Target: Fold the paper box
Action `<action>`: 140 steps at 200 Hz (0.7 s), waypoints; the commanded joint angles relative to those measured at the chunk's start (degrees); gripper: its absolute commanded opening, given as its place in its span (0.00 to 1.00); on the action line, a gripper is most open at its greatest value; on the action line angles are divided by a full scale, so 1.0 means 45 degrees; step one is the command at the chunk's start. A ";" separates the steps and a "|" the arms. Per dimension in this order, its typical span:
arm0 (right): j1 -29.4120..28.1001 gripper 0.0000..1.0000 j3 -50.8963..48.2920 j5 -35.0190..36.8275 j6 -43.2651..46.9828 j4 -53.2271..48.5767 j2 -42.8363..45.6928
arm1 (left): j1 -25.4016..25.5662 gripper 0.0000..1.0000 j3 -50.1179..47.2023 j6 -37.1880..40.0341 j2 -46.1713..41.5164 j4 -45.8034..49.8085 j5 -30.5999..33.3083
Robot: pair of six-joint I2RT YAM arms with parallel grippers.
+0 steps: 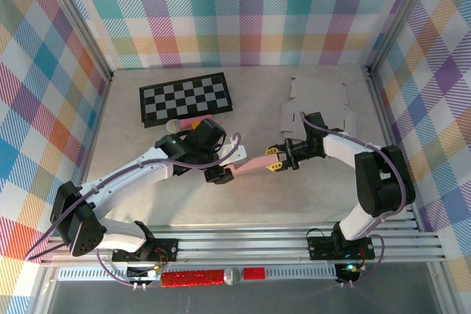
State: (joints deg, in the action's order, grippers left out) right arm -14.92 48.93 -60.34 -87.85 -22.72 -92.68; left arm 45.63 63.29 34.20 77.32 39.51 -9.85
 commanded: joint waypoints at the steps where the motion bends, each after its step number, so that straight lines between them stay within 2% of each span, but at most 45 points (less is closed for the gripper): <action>1: 0.0092 0.29 -0.0849 0.0095 -0.1711 0.0480 0.0366 | 0.0212 0.56 0.0263 0.0598 0.0249 0.0223 0.0006; 56: 0.0151 0.29 -0.1260 0.0297 -0.2333 0.1052 0.0097 | 0.0305 0.56 0.0597 0.1032 0.1155 0.0147 -0.0428; 89: 0.0219 0.30 -0.1397 0.0358 -0.2376 0.1026 -0.0002 | 0.0301 0.56 0.0780 0.1091 0.1918 -0.0074 0.0374; 111: 0.0483 0.34 -0.1725 0.0471 -0.2318 0.1035 0.0020 | 0.0297 0.55 0.0905 0.1074 0.2252 -0.0244 0.0531; 140: 0.1127 0.43 -0.1743 0.0848 -0.1869 0.0602 0.0218 | 0.0300 0.53 0.1177 0.0840 0.2685 -0.0208 0.0463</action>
State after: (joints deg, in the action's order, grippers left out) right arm -12.10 42.06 -60.71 -96.82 -16.45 -91.77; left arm 46.39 65.87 37.63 88.03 38.68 -7.88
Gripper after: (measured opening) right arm 0.403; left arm 0.538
